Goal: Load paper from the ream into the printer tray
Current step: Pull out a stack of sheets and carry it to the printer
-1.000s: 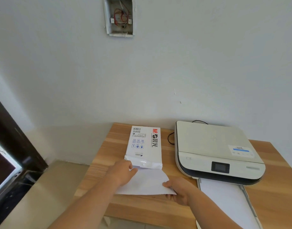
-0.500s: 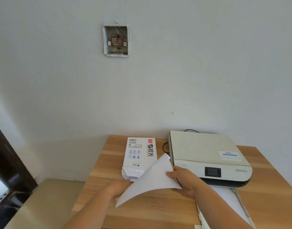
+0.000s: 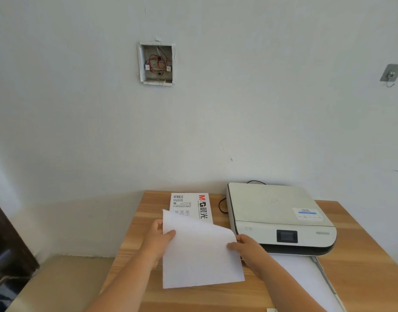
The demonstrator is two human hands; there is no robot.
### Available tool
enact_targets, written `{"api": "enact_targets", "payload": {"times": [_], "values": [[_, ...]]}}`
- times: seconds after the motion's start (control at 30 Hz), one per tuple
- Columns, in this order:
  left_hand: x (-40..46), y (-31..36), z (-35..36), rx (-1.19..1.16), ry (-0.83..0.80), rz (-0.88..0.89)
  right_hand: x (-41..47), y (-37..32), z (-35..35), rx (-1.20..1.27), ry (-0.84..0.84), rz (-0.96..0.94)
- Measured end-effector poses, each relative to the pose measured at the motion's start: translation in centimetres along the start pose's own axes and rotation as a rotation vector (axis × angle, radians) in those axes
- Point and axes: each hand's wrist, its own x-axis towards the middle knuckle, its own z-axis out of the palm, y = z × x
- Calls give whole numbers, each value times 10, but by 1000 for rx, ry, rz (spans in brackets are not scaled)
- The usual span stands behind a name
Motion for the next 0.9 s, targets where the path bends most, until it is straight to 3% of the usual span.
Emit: {"api": "enact_targets", "payload": {"times": [0.13, 0.4, 0.63, 0.9], "values": [[-2, 2, -2, -26, -3, 88, 1, -8, 16, 96, 112, -55], [5, 33, -27, 60, -48, 224, 0, -31, 23, 399, 54, -188], [12, 21, -28, 417, 10, 248, 4, -26, 42, 116, 176, -268], [9, -6, -16, 483, -108, 265, -5, -10, 39, 6, 265, -235]]}}
